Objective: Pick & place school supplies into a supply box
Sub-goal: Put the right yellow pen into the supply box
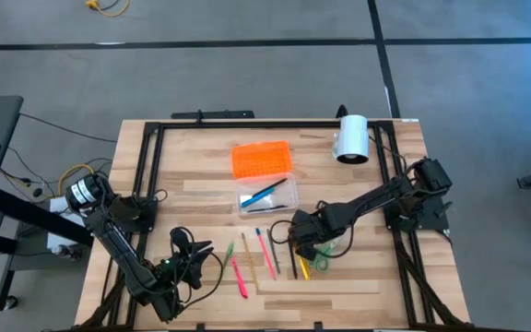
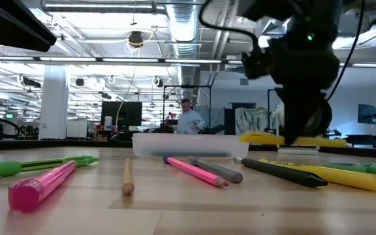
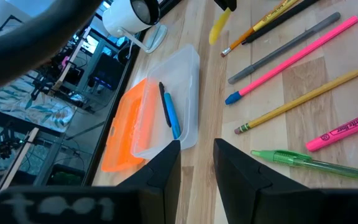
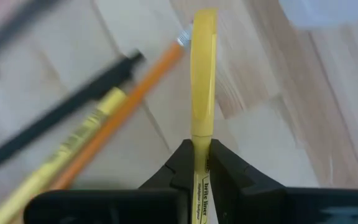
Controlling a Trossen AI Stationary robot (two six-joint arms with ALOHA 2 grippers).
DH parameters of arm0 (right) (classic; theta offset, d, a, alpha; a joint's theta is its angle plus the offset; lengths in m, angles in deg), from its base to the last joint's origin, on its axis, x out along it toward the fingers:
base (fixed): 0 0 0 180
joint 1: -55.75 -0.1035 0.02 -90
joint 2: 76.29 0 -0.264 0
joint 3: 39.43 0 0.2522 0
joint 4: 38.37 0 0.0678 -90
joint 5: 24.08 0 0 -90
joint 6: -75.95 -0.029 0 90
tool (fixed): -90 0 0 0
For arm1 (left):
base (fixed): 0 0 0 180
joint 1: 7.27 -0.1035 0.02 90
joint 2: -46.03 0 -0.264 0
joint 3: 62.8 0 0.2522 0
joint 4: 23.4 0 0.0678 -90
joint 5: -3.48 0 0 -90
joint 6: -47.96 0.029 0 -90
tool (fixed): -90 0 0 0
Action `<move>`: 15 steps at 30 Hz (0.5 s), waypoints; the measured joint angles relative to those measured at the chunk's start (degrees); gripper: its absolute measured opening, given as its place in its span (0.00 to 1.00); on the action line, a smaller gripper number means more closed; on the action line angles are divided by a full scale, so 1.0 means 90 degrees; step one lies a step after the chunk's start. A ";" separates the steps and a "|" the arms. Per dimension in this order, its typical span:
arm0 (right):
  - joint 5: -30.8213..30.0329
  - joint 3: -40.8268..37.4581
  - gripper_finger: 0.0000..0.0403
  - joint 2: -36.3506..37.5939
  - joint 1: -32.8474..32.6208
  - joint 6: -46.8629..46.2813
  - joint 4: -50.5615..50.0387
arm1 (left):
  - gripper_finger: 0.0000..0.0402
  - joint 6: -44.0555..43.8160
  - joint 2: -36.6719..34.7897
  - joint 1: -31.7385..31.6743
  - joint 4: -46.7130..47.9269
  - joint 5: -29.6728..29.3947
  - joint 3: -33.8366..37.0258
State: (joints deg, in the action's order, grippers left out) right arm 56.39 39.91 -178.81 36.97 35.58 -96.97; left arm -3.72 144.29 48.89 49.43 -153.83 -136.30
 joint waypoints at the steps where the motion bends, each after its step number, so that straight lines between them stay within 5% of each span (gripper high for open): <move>1: -0.0002 0.0084 0.05 0.0003 0.0000 0.0077 0.0002 | 0.22 0.0000 -0.0001 0.0000 0.0000 0.0000 0.0000; 15: -0.1089 0.0993 0.06 0.0012 0.0523 0.2603 0.0578 | 0.22 0.0005 -0.0001 0.0000 0.0000 -0.0002 0.0000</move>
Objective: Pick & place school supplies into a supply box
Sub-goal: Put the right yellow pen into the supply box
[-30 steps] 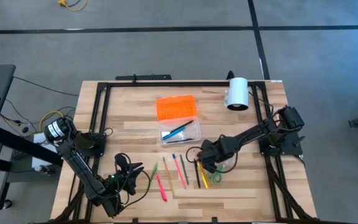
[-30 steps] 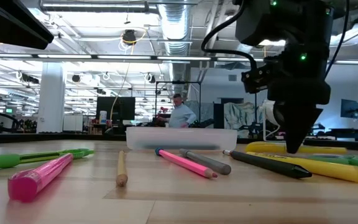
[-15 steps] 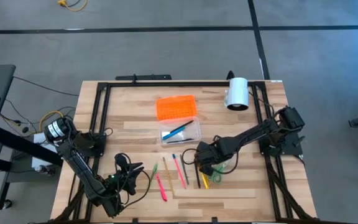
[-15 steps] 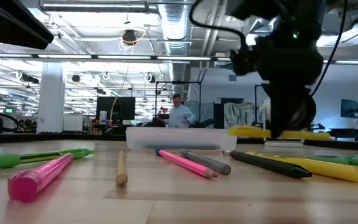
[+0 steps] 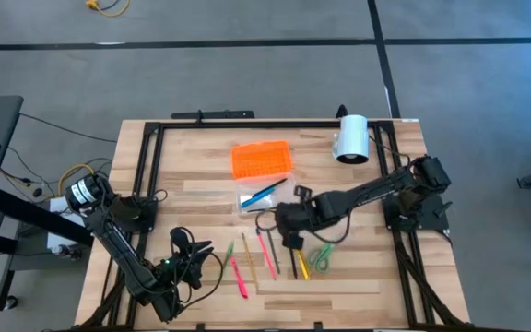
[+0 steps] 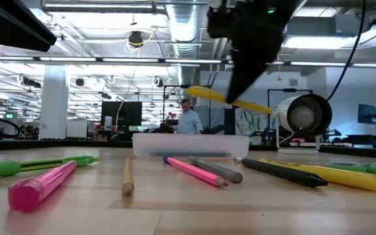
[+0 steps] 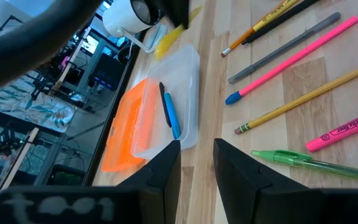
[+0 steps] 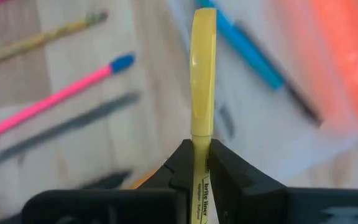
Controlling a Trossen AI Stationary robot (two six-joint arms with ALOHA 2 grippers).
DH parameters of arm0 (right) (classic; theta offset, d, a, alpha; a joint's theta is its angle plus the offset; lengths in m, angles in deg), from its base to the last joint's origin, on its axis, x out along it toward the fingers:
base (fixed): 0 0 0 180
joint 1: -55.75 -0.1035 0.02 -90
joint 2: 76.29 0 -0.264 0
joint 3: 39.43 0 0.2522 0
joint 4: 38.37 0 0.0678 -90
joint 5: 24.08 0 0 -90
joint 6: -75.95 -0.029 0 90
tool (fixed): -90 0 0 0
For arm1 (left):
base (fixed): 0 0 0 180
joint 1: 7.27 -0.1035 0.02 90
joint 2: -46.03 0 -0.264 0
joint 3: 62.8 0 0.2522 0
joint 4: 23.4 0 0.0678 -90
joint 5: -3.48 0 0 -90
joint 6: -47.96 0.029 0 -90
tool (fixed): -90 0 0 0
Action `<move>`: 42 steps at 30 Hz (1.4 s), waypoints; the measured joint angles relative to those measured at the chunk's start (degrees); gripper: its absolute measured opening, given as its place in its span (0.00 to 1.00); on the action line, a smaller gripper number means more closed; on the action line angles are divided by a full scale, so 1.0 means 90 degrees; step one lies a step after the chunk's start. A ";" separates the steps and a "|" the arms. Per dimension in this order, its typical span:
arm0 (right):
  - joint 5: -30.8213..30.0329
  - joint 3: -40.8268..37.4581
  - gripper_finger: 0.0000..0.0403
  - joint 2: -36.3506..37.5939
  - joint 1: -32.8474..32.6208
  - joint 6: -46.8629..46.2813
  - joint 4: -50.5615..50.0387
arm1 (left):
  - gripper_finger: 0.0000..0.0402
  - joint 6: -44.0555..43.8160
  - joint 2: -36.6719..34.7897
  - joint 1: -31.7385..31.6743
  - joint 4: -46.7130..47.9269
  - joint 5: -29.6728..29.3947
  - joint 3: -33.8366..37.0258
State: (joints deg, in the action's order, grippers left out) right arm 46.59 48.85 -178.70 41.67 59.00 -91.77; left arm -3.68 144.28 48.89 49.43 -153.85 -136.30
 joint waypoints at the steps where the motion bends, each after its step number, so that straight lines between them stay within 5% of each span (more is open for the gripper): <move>1: -0.0038 0.0000 0.06 0.0000 0.0074 0.0208 0.0149 | 0.22 0.0000 0.0001 0.0000 0.0000 0.0000 0.0000; 28: -0.0011 -0.0011 0.08 0.0000 0.1425 0.1392 0.1650 | 0.22 0.0007 0.0001 0.0000 0.0000 -0.0005 0.0000; 42: 0.0018 -0.0919 0.07 -0.0002 0.1582 0.1534 0.2478 | 0.22 0.0039 0.0001 0.0000 0.0002 -0.0010 0.0000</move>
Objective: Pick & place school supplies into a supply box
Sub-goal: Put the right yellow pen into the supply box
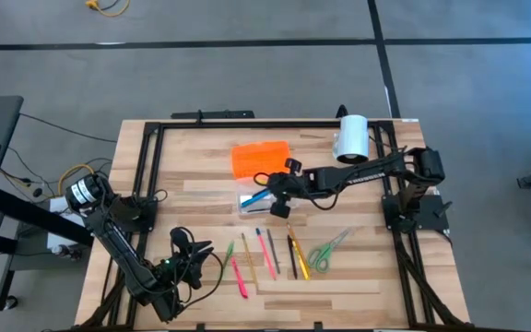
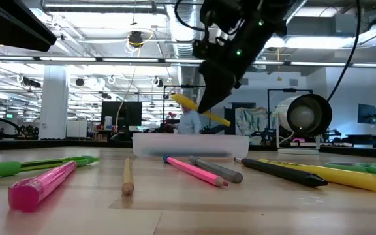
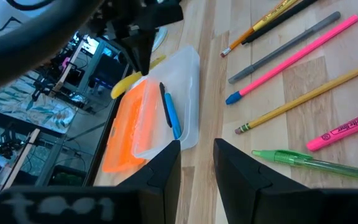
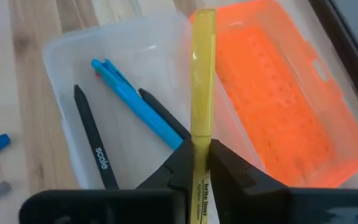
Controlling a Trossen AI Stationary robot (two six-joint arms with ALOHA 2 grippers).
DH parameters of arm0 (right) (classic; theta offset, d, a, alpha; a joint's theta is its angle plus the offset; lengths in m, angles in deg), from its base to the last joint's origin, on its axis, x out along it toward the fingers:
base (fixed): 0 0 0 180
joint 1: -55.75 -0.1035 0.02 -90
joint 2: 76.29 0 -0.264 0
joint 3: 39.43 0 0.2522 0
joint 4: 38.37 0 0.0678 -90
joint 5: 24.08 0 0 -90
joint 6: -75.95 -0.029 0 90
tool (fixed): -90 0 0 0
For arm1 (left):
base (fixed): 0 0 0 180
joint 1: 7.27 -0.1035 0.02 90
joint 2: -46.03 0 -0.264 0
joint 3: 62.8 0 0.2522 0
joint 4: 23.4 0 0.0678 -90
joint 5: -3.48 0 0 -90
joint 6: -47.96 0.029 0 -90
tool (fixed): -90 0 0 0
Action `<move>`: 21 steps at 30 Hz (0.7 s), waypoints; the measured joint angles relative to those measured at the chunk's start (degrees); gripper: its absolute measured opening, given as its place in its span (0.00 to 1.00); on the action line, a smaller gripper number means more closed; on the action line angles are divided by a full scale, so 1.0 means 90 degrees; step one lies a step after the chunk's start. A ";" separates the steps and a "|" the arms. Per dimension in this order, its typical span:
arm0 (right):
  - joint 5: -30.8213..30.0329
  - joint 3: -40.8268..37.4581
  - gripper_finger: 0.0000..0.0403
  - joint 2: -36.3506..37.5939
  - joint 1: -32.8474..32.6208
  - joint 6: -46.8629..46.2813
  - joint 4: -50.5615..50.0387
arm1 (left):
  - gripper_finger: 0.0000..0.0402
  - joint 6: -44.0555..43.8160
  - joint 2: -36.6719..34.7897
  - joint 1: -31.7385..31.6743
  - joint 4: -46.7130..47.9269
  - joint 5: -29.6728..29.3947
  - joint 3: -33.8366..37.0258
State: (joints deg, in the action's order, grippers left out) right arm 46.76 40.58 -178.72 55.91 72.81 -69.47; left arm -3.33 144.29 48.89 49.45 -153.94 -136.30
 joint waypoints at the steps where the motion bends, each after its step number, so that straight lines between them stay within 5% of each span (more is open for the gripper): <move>1: 0.0003 -0.0061 0.08 0.0000 0.0010 -0.0021 0.0091 | 0.22 0.0000 0.0000 0.0000 -0.0001 0.0000 0.0000; 21: 0.0324 -0.0089 0.08 -0.0541 0.0027 0.0653 0.0898 | 0.22 -0.0005 0.0000 -0.0005 -0.0002 0.0000 0.0000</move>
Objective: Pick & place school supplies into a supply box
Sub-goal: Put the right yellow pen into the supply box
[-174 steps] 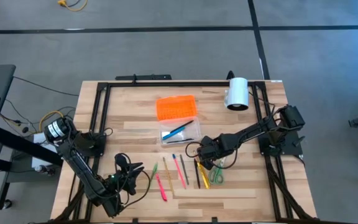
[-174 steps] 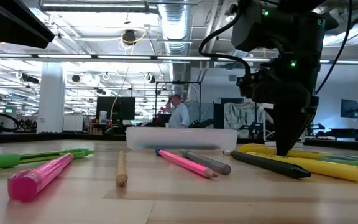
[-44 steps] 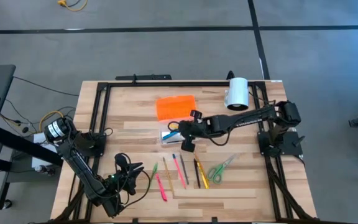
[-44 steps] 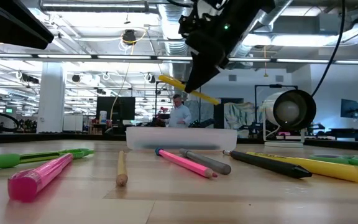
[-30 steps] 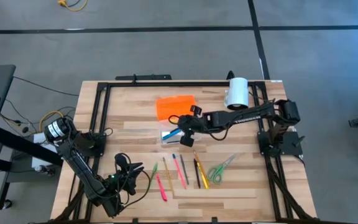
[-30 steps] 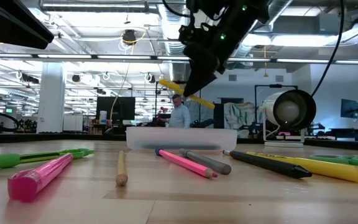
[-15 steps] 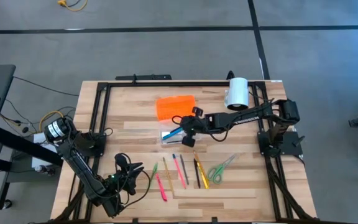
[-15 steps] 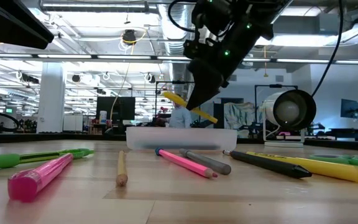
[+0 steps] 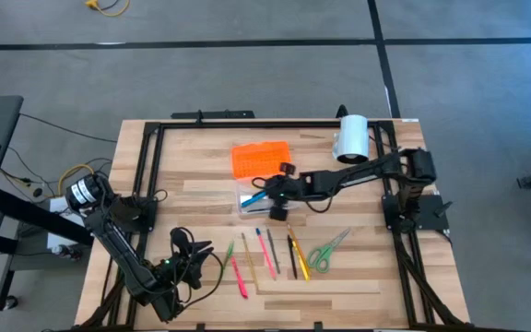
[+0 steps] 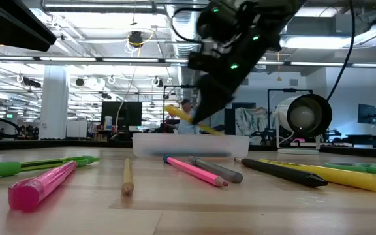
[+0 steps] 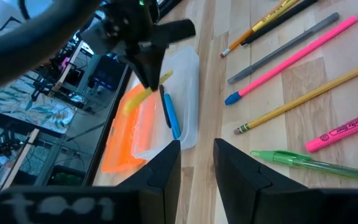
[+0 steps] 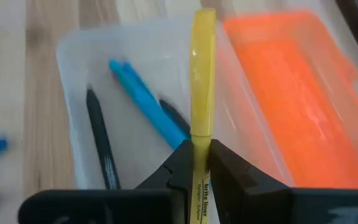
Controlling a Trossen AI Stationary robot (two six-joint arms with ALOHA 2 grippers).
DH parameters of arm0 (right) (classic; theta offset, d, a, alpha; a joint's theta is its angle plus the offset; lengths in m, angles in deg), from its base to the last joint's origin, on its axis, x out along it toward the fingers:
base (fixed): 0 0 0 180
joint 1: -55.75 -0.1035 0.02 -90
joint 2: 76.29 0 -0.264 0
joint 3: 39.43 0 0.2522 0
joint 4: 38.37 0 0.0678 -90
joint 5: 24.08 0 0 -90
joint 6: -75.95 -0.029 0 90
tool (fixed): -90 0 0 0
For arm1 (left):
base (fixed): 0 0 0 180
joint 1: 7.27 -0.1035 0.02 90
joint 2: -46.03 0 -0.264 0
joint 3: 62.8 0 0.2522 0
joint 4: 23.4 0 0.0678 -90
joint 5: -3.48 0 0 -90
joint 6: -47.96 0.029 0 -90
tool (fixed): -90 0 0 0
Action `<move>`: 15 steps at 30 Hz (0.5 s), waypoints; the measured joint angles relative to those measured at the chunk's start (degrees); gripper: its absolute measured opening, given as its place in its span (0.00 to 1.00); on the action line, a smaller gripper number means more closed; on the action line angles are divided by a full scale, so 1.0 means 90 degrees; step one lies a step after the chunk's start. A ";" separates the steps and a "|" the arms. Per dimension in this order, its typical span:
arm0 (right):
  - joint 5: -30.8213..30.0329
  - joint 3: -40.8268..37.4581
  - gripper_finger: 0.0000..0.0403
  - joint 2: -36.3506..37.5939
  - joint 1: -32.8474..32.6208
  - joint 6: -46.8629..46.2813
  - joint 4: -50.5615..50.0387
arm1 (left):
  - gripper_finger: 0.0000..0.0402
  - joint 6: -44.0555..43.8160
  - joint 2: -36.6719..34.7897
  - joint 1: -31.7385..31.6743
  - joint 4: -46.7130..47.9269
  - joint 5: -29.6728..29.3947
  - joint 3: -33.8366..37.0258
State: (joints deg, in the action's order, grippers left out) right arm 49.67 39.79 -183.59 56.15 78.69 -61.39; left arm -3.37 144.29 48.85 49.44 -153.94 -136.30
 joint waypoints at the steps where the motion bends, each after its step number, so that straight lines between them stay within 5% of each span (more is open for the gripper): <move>1: -0.0010 -0.0039 0.07 -0.0011 0.0000 0.0033 -0.0180 | 0.22 0.0000 0.0000 0.0000 -0.0003 0.0000 0.0000; 15: -0.0054 0.0026 0.09 -0.0195 0.0013 0.0099 -0.0116 | 0.22 -0.0034 0.0005 -0.0010 0.0042 0.0061 0.0002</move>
State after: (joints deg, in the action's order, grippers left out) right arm 49.19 40.02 -185.35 56.27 79.58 -62.43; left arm -3.68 144.33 48.76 49.81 -153.39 -136.28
